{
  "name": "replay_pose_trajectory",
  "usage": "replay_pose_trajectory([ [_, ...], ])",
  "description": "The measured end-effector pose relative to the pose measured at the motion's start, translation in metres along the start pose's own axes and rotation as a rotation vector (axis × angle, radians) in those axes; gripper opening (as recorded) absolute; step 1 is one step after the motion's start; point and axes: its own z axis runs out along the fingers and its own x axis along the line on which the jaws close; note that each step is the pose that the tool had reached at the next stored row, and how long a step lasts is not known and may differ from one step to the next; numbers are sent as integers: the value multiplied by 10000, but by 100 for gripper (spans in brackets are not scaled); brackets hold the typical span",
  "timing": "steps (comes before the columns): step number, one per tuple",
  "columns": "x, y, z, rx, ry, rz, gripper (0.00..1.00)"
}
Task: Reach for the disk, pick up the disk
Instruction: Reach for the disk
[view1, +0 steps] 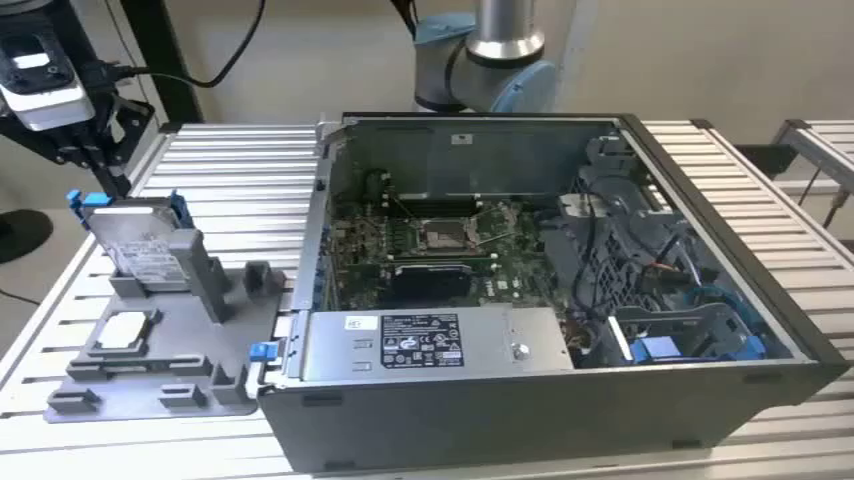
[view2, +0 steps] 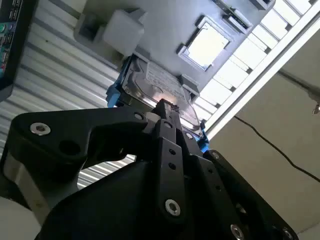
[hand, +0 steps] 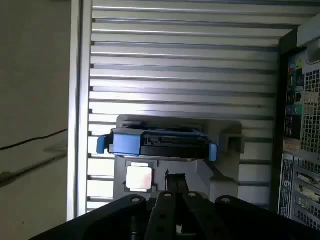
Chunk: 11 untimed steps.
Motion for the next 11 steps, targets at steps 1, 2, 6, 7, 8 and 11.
replay_pose_trajectory([
  [1, 0, 0, 0, 0, 0, 0, 0],
  [2, 0, 0, 0, 0, 0, 0, 0],
  [6, 0, 0, 0, 0, 0, 0, 0],
  [7, 0, 0, 0, 0, -1, 0, 0],
  [8, 0, 0, 0, 0, 0, -1, 0],
  [11, 0, 0, 0, -1, -1, 0, 0],
])
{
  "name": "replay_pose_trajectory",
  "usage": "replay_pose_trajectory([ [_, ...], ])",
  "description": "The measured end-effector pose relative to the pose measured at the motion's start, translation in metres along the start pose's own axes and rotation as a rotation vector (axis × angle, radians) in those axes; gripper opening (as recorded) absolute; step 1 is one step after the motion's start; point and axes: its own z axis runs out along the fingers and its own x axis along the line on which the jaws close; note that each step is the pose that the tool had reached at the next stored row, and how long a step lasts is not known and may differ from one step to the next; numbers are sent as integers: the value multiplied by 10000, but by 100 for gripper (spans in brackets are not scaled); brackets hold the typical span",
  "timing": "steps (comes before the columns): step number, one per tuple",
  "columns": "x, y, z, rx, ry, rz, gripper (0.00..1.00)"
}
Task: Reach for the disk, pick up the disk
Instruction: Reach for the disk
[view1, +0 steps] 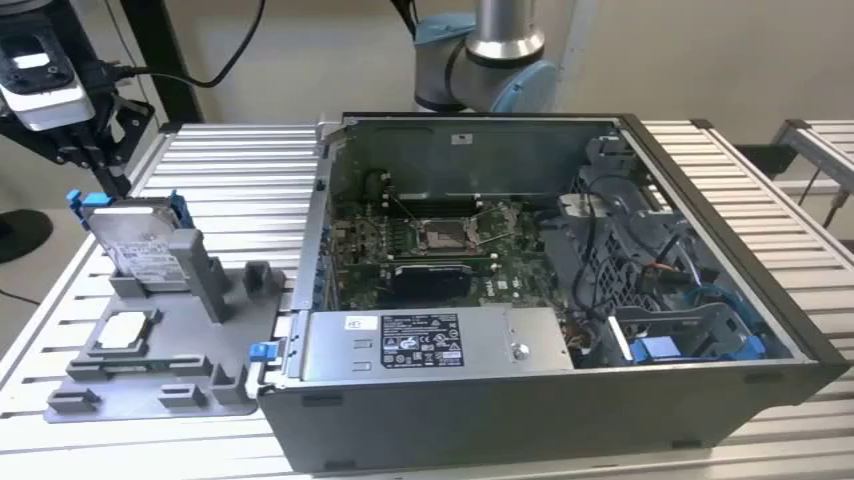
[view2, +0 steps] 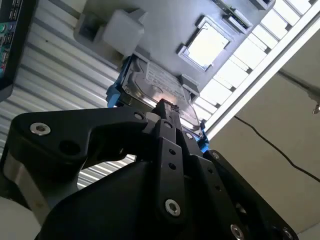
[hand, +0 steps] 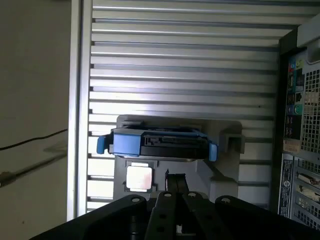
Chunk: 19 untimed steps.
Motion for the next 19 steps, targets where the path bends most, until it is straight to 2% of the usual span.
replay_pose_trajectory([
  [4, 1, 22, 0, 1, 1, 2, 0],
  [9, 24, 126, 5, 0, 0, 1, 0],
  [19, 287, 194, 20, 1, 1, -8, 0],
])
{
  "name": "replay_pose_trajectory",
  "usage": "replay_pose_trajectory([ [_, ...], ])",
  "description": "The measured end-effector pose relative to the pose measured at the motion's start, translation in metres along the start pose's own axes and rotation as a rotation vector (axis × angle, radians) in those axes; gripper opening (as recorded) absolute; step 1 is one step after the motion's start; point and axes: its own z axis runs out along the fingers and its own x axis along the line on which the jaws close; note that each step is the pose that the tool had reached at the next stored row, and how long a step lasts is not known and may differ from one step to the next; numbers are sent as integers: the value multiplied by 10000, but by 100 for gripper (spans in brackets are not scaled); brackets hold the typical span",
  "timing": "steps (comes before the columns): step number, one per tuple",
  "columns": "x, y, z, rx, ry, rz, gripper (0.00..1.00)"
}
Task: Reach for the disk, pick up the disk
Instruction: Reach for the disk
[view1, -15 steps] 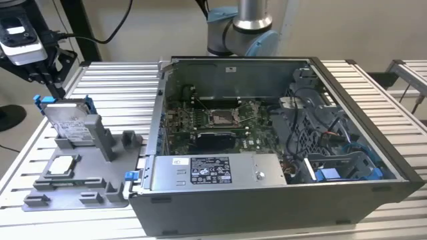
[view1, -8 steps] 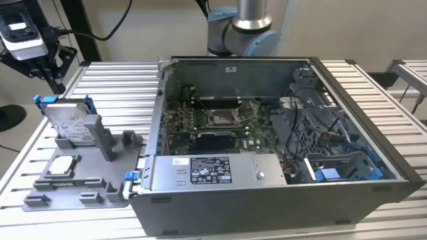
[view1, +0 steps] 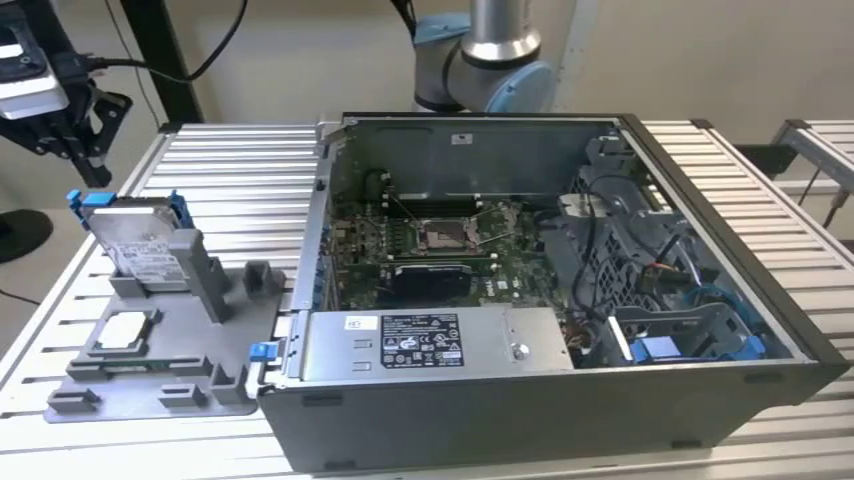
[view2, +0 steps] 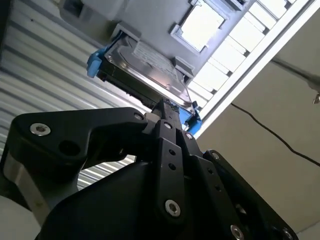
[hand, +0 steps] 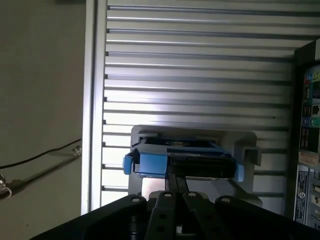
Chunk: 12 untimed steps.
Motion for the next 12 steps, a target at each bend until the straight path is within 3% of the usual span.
replay_pose_trajectory([
  [6, 138, 48, 13, 0, 0, -7, 0],
  [12, 159, 102, 18, 0, -1, -12, 0],
])
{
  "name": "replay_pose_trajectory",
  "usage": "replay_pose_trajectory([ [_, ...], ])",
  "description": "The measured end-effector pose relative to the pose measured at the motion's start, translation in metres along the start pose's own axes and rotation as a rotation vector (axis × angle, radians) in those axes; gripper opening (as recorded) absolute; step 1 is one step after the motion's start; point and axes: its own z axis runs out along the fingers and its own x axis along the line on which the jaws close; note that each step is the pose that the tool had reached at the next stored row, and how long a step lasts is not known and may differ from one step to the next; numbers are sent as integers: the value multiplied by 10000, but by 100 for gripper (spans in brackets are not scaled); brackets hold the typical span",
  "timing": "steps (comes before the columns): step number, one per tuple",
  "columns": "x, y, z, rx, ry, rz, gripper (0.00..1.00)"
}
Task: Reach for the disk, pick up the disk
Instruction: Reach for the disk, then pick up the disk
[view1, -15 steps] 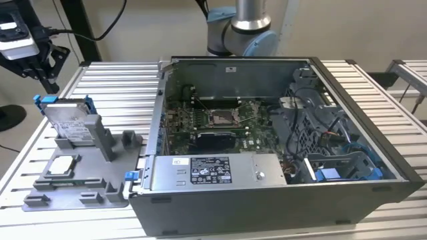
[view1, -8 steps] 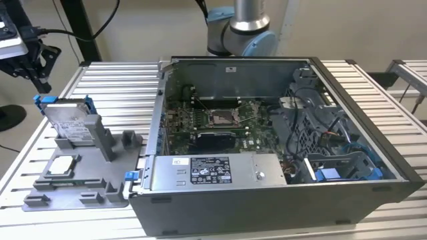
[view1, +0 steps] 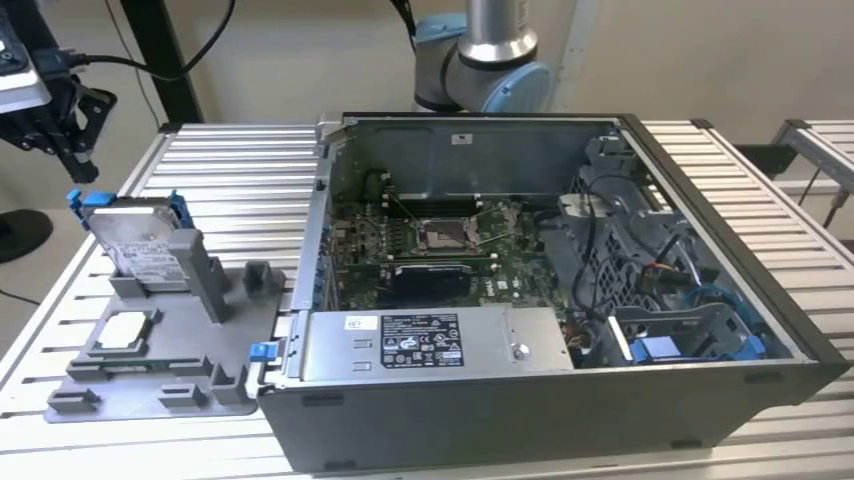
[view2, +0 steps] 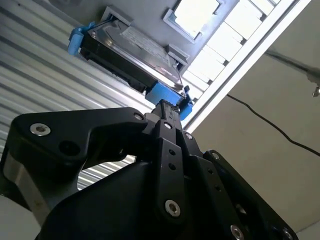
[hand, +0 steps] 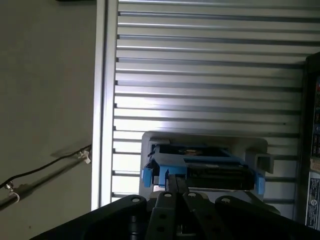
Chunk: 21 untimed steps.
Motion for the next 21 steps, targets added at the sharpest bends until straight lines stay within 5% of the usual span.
replay_pose_trajectory([
  [12, 0, 2, 0, 1, 2, -43, 0],
  [21, 0, 2, -1, 1, 26, -663, 0],
])
